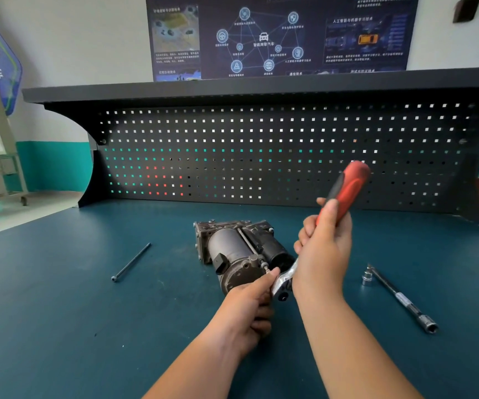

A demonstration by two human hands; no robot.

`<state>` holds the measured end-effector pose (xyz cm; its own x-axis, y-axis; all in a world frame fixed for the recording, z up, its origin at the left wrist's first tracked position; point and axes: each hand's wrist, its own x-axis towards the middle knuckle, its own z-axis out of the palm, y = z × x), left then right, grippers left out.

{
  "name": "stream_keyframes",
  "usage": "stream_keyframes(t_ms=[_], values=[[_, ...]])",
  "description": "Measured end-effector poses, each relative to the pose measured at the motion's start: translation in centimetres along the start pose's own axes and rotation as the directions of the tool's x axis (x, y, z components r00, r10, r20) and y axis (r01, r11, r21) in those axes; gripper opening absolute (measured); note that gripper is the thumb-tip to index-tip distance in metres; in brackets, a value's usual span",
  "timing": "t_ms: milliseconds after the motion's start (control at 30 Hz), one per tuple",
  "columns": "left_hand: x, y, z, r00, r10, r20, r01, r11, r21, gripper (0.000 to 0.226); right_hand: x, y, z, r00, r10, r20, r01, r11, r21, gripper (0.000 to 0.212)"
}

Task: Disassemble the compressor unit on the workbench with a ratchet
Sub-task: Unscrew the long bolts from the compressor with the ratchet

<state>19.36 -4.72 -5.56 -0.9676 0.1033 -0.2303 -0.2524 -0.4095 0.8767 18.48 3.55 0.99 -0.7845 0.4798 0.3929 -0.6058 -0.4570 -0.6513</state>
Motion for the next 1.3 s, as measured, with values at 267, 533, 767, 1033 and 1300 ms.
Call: stream_keyframes(t_ms=[267,533,767,1033,1300], values=[[0.2,0.0,-0.2,1.0,0.0,0.0,0.0,1.0,0.009,0.04,-1.1,0.7,0.1,0.881,-0.096,0.464,0.232,0.941,-0.246,0.018],[0.0,-0.1,0.1,0.997,0.048,0.067,-0.041,0.993,-0.112,0.054,2.4,0.1,-1.8,0.916,0.332,-0.226,-0.296,0.938,0.18,0.027],[0.0,-0.3,0.0,0.999,0.048,0.012,-0.048,0.999,0.003,0.046,2.7,0.4,-1.9,0.907,0.344,-0.243,-0.307,0.935,0.179,0.027],[0.2,-0.2,-0.1,0.999,0.05,0.016,-0.05,0.999,0.021,0.038,-1.0,0.1,0.3,0.954,-0.115,0.277,0.158,0.977,-0.141,0.019],[0.1,-0.2,-0.1,0.995,0.077,0.06,-0.07,0.992,-0.104,0.049,0.6,-0.1,-0.5,0.995,0.075,-0.067,-0.074,0.997,0.011,0.022]])
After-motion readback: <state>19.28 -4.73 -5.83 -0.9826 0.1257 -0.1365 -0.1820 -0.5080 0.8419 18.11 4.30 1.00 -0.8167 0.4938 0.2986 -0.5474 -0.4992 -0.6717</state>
